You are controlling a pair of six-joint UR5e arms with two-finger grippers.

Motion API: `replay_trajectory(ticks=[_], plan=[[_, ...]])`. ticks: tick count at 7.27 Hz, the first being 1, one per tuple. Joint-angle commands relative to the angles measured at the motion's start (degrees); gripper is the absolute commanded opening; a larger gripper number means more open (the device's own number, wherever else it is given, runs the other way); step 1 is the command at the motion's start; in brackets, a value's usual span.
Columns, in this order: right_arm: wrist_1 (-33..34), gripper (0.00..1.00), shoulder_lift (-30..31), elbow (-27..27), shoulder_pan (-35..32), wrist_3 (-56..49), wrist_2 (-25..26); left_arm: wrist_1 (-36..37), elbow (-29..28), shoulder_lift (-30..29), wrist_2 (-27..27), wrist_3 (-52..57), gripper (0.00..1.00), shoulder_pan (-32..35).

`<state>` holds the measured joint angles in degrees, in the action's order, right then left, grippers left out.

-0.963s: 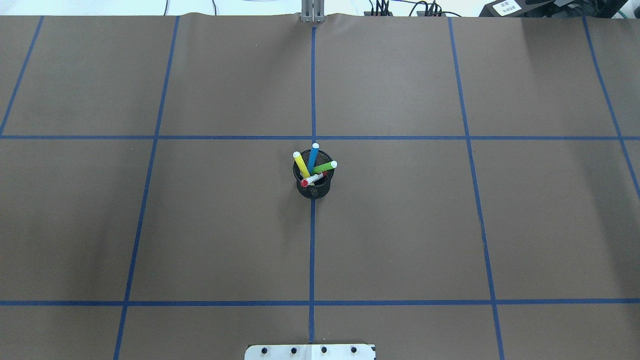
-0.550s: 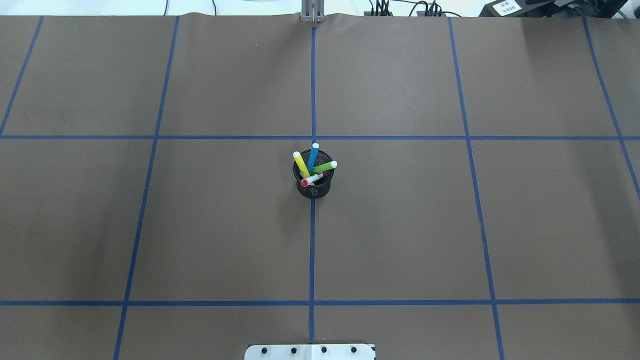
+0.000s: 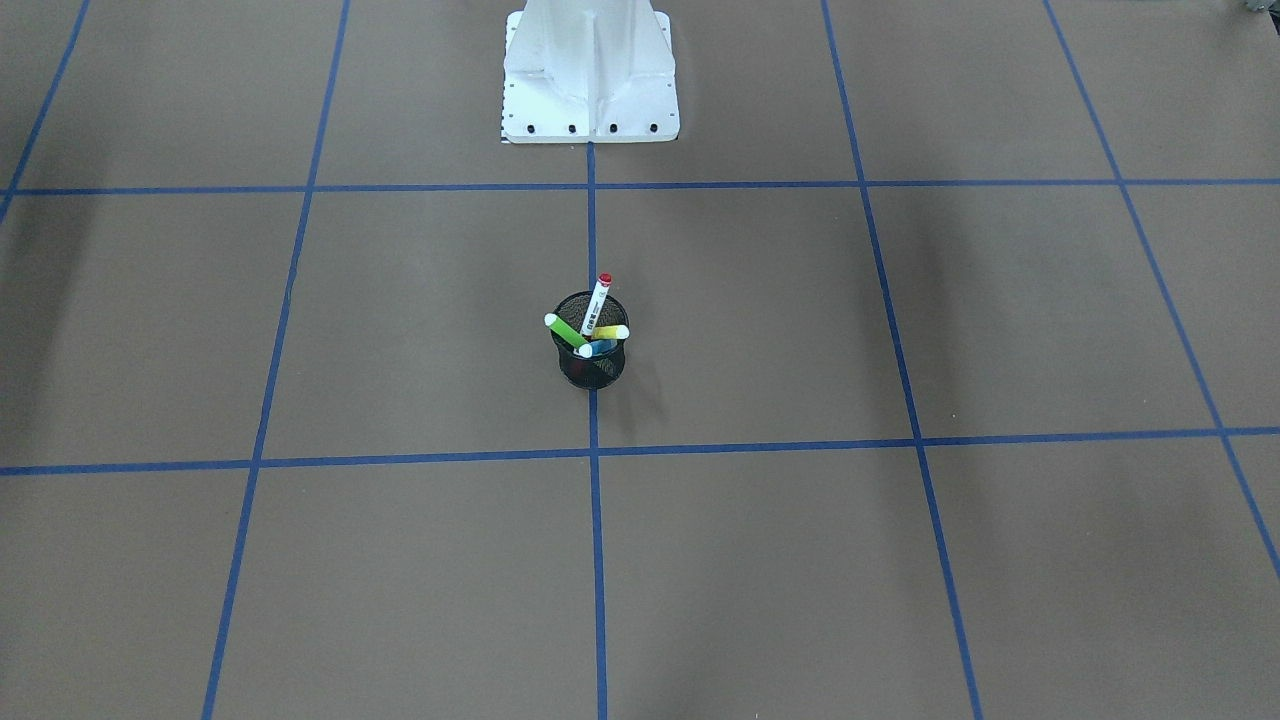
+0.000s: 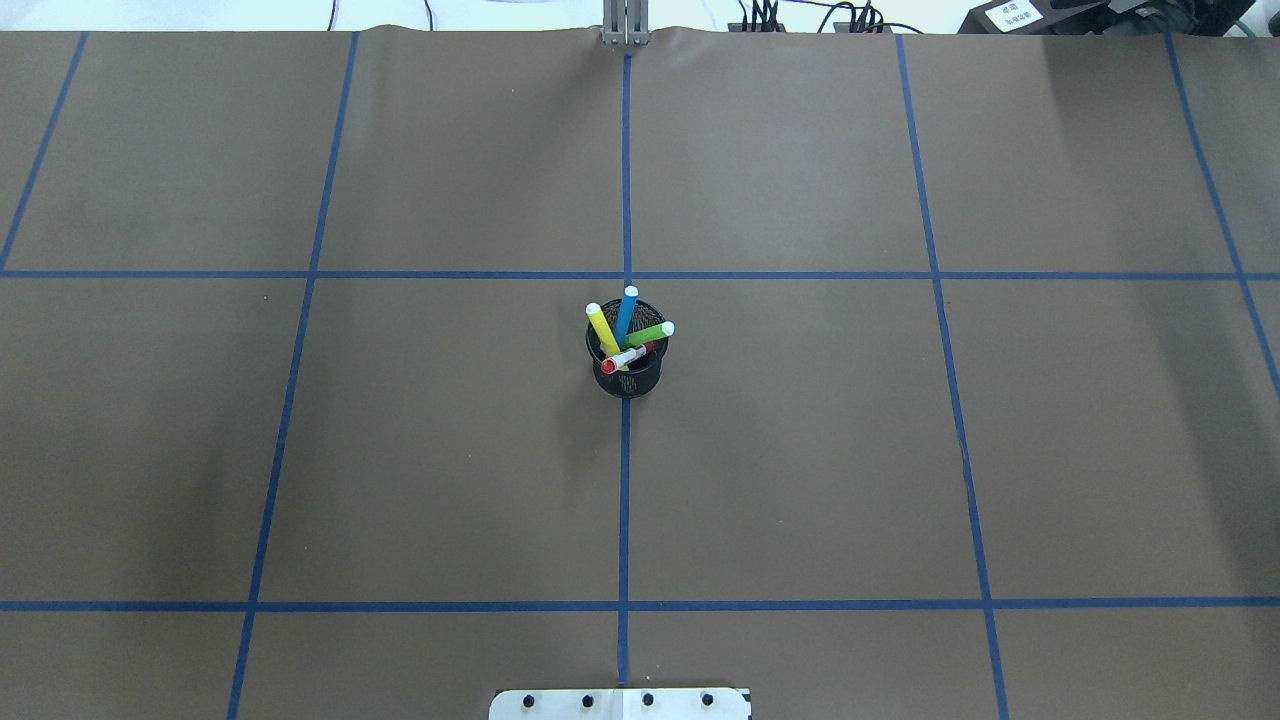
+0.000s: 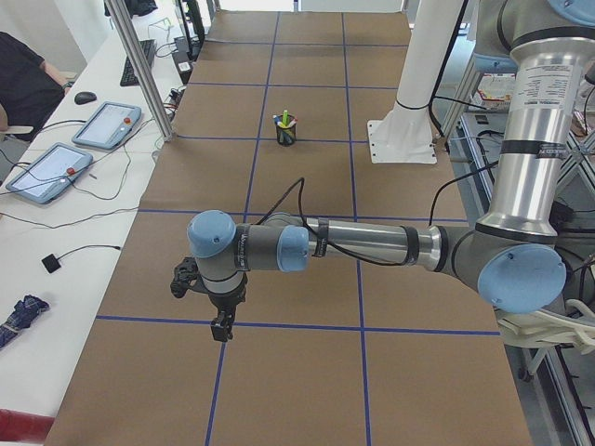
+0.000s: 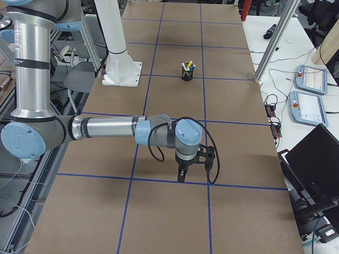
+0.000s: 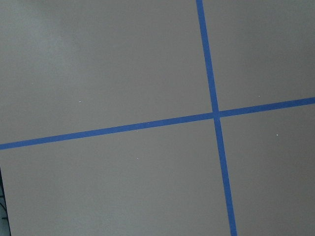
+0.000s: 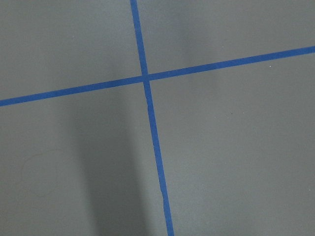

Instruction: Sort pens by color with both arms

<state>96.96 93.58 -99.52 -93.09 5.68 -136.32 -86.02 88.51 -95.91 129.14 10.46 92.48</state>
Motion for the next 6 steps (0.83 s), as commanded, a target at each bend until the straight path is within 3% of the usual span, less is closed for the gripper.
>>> replay_trajectory(ticks=[1, 6], plan=[[0.1, 1.0, -1.3, -0.2, 0.0, 0.1, -0.2, 0.0, 0.0, -0.1, 0.1, 0.0, 1.0, -0.1], [0.2, 1.0, -1.9, 0.0, 0.0, 0.1, -0.5, 0.1, 0.6, -0.6, 0.1, -0.1, 1.0, -0.3]])
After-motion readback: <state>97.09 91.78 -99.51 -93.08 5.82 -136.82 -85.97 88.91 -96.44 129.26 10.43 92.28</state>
